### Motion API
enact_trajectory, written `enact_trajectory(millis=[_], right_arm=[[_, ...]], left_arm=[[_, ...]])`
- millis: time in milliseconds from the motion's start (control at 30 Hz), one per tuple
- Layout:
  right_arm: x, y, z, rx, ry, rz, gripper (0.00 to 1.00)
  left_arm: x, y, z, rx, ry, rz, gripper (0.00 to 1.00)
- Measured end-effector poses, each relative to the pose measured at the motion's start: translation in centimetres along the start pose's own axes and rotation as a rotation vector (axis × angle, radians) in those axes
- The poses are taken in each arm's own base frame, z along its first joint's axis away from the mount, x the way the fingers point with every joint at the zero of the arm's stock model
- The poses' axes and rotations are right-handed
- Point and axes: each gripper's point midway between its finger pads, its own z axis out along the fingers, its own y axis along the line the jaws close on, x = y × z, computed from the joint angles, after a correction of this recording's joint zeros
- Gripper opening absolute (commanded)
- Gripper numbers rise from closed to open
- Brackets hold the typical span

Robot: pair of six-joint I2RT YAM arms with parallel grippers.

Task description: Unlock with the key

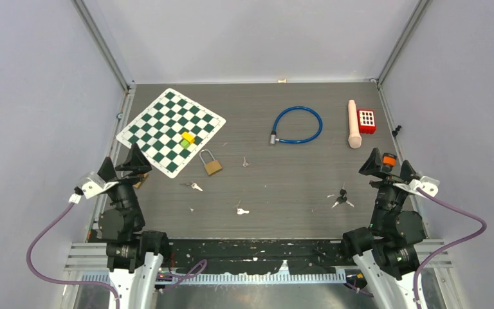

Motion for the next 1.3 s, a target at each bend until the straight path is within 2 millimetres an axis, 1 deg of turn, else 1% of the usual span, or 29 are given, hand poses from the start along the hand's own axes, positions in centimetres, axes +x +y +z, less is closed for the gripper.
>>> enact_trajectory(millis=[167, 300, 400, 533, 633, 733, 833, 933, 1033, 1200, 1300], right_arm=[[0.0, 0.0, 0.0, 0.0, 0.0, -0.001, 0.95], [0.1, 0.1, 0.0, -0.008, 0.002, -0.001, 0.95], [0.2, 0.3, 0.0, -0.019, 0.004, -0.002, 0.96], [0.3, 0.7, 0.0, -0.04, 0.006, -0.001, 0.95], [0.3, 1.1, -0.1, -0.058, 0.01, 0.004, 0.95], [0.4, 1.5, -0.1, -0.082, 0.015, 0.011, 0.96], [0.6, 2.1, -0.2, -0.107, 0.024, 0.019, 0.95], [0.7, 2.5, -0.3, -0.131, 0.03, 0.025, 0.95], [0.8, 3.0, -0.5, -0.156, 0.037, 0.032, 0.96], [1.0, 3.7, -0.7, -0.192, 0.049, 0.04, 0.96], [1.1, 4.1, -0.8, -0.211, 0.055, 0.044, 0.95]], left_arm=[[0.1, 0.0, 0.1, -0.004, 0.004, 0.0, 1.0], [1.2, 0.5, 0.9, -0.049, 0.055, 0.02, 1.0], [2.9, 1.1, 1.9, -0.116, 0.147, 0.05, 1.0], [6.4, 2.4, 2.9, -0.241, 0.348, 0.128, 1.0], [8.1, 3.2, 3.0, -0.326, 0.479, 0.179, 1.0], [9.4, 3.8, 3.1, -0.397, 0.596, 0.225, 1.0], [11.6, 5.1, 2.2, -0.474, 0.736, 0.28, 1.0], [13.5, 7.3, 0.3, -0.567, 0.86, 0.33, 1.0], [14.1, 9.7, -1.0, -0.668, 0.933, 0.349, 1.0], [14.8, 13.5, -2.2, -0.828, 0.977, 0.26, 1.0], [16.3, 15.4, -2.7, -0.901, 1.031, 0.196, 1.0]])
